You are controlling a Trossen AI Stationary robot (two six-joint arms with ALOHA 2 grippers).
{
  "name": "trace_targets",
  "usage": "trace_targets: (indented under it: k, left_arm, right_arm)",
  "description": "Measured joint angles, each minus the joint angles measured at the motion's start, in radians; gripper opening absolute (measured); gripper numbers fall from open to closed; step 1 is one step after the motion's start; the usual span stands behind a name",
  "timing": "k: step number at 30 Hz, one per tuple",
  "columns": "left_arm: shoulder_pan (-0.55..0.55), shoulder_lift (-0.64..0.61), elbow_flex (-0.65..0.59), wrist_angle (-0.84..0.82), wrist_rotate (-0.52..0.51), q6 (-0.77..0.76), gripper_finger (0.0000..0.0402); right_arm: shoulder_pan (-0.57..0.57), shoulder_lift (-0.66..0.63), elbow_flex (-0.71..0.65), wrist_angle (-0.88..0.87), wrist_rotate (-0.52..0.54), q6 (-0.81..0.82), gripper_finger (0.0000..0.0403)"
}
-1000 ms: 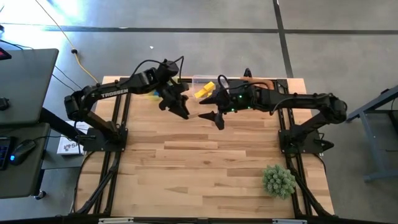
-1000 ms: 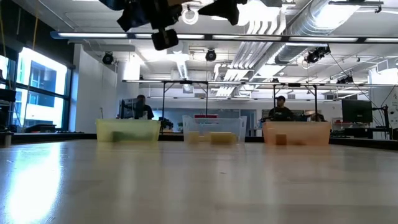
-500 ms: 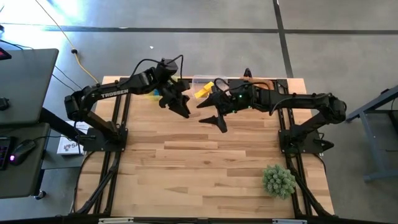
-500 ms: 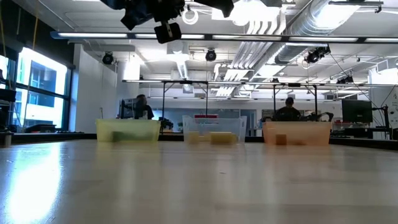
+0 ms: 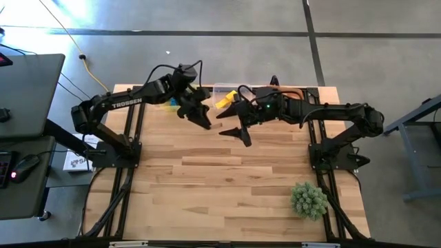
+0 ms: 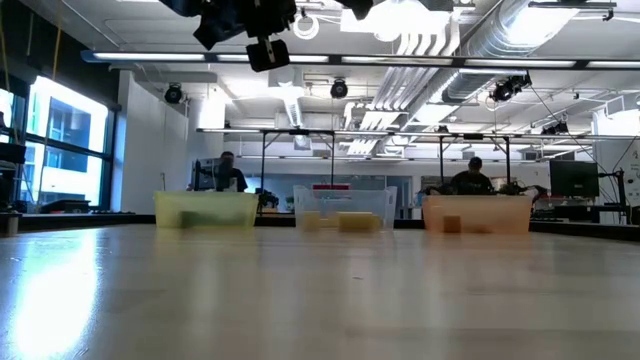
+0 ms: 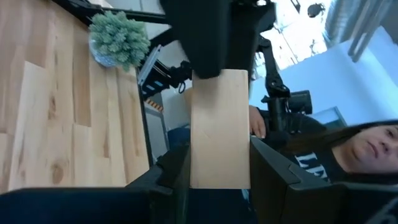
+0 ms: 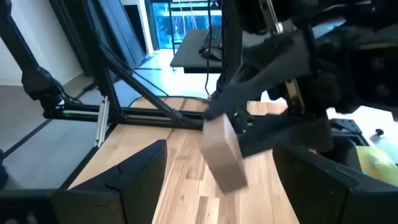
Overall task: Sort & place blocks by color
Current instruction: Put the brown block into the orange bin
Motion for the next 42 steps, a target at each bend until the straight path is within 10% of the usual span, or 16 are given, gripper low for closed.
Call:
trace_targets:
  k: [12,29,42]
  left_arm:
    - [-0.006,0.000,0.000,0.047,-0.062,-0.055,0.0102]
    - [-0.006,-0.001,-0.001,0.128,-0.048,-0.104,0.0135]
    - [0.013,0.000,-0.001,0.127,-0.092,0.037,0.0184]
  right_arm:
    - [0.000,0.000,0.000,0.019,0.018,0.001,0.0268]
    - [0.002,-0.002,0.000,0.011,0.049,-0.004,0.0035]
    - [0.000,-0.002,0.001,0.008,0.197,0.118,0.0031]
